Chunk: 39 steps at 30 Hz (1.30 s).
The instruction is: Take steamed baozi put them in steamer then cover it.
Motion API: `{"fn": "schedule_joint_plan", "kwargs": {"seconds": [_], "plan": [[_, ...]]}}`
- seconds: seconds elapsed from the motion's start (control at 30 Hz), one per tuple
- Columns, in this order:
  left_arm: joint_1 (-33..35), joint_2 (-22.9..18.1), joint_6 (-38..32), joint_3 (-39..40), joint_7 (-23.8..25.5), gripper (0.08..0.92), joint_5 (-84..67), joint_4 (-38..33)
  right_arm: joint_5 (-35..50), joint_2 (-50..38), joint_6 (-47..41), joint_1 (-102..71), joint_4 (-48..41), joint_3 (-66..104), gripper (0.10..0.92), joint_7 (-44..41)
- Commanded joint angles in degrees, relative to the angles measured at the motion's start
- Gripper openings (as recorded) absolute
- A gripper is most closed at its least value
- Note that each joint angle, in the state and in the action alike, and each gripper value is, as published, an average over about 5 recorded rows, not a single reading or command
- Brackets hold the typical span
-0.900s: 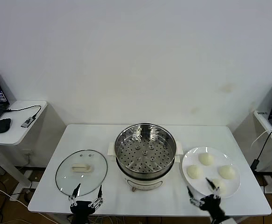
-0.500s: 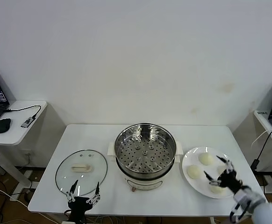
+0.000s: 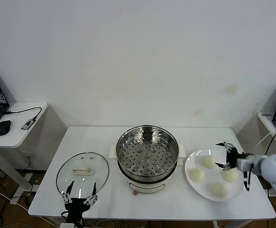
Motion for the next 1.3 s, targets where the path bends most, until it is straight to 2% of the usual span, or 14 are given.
{"fn": "schedule_joint_plan", "kwargs": {"seconds": [0.03, 0.43, 1.0, 1.3], "plan": [[-0.66, 0.12, 0.65, -0.92, -0.11, 0.823, 0.6, 0.08, 1.19, -3.95, -0.1, 30.9, -14.56, -32.41, 0.823, -10.37], [-1.09, 0.23, 1.11, -1.93, 0.22, 0.823, 0.61, -0.15, 6.74, 1.36, -4.89, 38.53, -21.49, -44.1, 0.823, -12.0], [-0.77, 0.35, 1.07, -3.04, 0.71, 0.823, 1.51, -0.17, 6.28, 11.57, -6.44, 39.19, -31.22, -46.46, 0.822, -11.26], [-0.98, 0.37, 1.0, -3.09, 0.82, 0.823, 1.46, 0.11, 5.94, 12.18, -7.12, 39.2, -32.38, -46.75, 0.769, -10.69]]}}
